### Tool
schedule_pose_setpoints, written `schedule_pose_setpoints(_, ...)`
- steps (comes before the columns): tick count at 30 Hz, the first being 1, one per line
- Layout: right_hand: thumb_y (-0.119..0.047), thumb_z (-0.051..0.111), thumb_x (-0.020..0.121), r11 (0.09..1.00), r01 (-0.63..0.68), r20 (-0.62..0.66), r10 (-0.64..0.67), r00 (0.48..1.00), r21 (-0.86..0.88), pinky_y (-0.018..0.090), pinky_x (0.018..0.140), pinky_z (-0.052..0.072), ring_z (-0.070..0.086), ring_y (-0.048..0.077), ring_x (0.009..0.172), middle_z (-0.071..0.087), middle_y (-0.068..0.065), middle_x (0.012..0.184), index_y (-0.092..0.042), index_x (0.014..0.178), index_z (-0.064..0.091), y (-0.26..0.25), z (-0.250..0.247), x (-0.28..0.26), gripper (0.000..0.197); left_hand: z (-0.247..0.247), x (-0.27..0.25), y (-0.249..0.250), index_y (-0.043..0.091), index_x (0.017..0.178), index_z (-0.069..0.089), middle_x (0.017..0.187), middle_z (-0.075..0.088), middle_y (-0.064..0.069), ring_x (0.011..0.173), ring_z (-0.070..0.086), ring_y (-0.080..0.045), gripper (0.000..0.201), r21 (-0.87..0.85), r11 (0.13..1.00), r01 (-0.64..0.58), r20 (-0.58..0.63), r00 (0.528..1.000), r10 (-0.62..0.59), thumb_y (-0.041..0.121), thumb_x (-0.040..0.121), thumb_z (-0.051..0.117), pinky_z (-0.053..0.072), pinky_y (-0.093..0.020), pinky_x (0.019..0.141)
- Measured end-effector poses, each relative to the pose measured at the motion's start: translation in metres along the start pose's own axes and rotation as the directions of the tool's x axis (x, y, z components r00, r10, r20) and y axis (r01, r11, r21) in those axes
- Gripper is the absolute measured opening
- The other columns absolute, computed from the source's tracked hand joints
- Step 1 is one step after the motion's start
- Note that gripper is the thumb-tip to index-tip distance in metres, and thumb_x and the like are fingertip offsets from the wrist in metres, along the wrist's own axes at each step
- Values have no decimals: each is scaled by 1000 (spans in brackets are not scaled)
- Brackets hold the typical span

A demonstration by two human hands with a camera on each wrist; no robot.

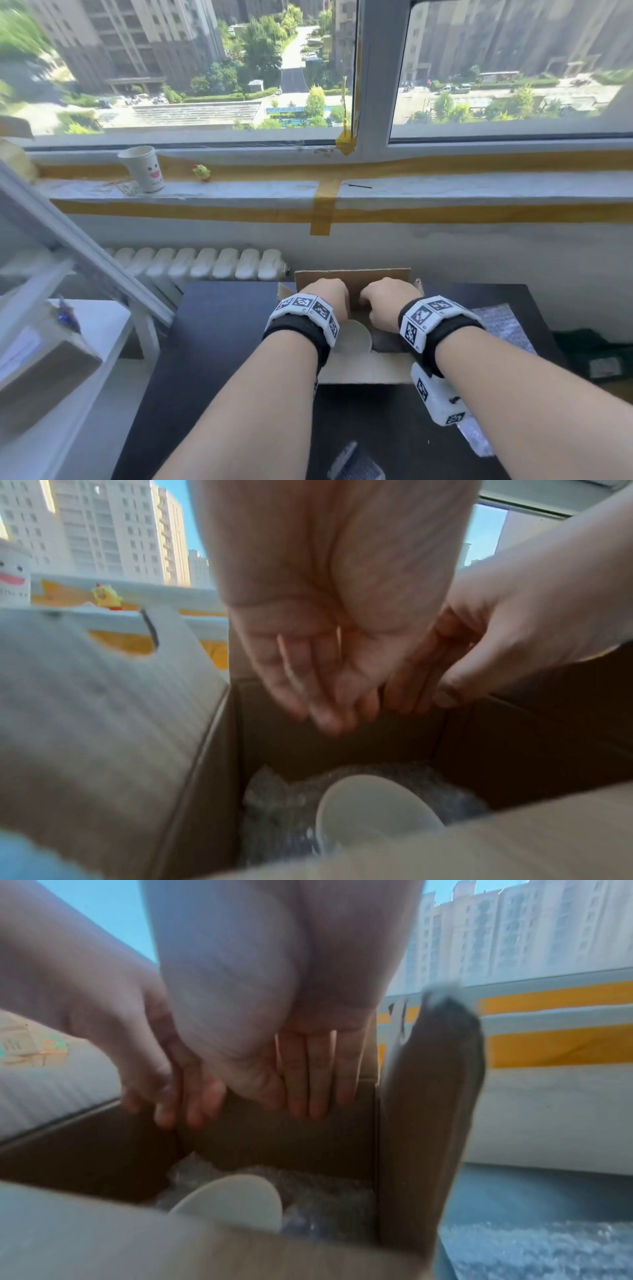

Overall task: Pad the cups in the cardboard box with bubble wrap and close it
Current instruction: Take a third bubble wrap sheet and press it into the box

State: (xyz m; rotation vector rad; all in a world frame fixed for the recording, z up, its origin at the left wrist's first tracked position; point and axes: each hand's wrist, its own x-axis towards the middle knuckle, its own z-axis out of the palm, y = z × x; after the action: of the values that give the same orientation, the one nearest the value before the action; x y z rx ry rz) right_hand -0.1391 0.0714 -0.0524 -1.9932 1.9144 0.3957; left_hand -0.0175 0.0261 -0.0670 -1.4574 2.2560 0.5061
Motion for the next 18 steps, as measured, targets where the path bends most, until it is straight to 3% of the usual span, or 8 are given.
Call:
schedule_pose_setpoints(2, -17, 58, 80, 1000, -9, -51, 10, 999, 15, 34, 84, 53, 64, 27, 104, 68, 5, 113, -23, 109, 67, 2, -12, -7, 31, -22, -12, 3, 16, 95, 69, 102, 67, -4, 97, 64, -28, 21, -65, 997, -38, -216, 976, 23, 10, 83, 53, 54, -35, 80)
schedule_pose_setpoints(4, -16, 52, 83, 1000, -4, -120, 7, 993, 28, 36, 88, 52, 62, 28, 106, 67, 6, 113, -24, 107, 67, 6, -15, -11, 29, -39, -21, 10, 15, 96, 63, 106, 60, -5, 100, 60, -27, 19, -65, 993, -94, -408, 911, 59, 7, 84, 51, 51, -36, 80)
schedule_pose_setpoints(6, -15, 50, 85, 999, -16, -149, 22, 989, 44, 36, 92, 50, 60, 27, 110, 66, 5, 115, -25, 108, 67, 10, -15, -17, 30, -42, -19, 15, 16, 101, 59, 109, 54, -4, 104, 54, -24, 20, -66, 988, -139, -478, 874, 91, 7, 84, 53, 49, -34, 79)
schedule_pose_setpoints(10, -16, 49, 86, 997, -37, -151, 48, 987, 74, 34, 91, 48, 59, 26, 113, 65, 4, 119, -24, 111, 65, 17, -8, -21, 31, -35, -6, 18, 20, 115, 61, 119, 63, -5, 111, 58, -27, 32, 0, 996, -94, -246, 965, 91, 10, 86, 53, 52, -39, 87)
schedule_pose_setpoints(15, -11, 49, 83, 991, -44, -187, 68, 980, 129, 32, 98, 43, 58, 28, 112, 66, 7, 117, -21, 106, 67, 23, 4, -24, 31, -31, -6, 15, 18, 107, 65, 108, 68, -7, 99, 65, -30, 29, 41, 999, -22, -194, 981, 29, 6, 87, 49, 49, -34, 74)
schedule_pose_setpoints(18, -13, 51, 82, 986, -61, -225, 95, 970, 152, 31, 92, 47, 61, 29, 107, 68, 8, 111, -23, 101, 70, 24, 3, -25, 29, -33, -12, 1, 17, 107, 67, 108, 69, -8, 98, 65, -29, 30, -60, 996, 70, -181, 980, -80, 6, 87, 47, 46, -32, 73)
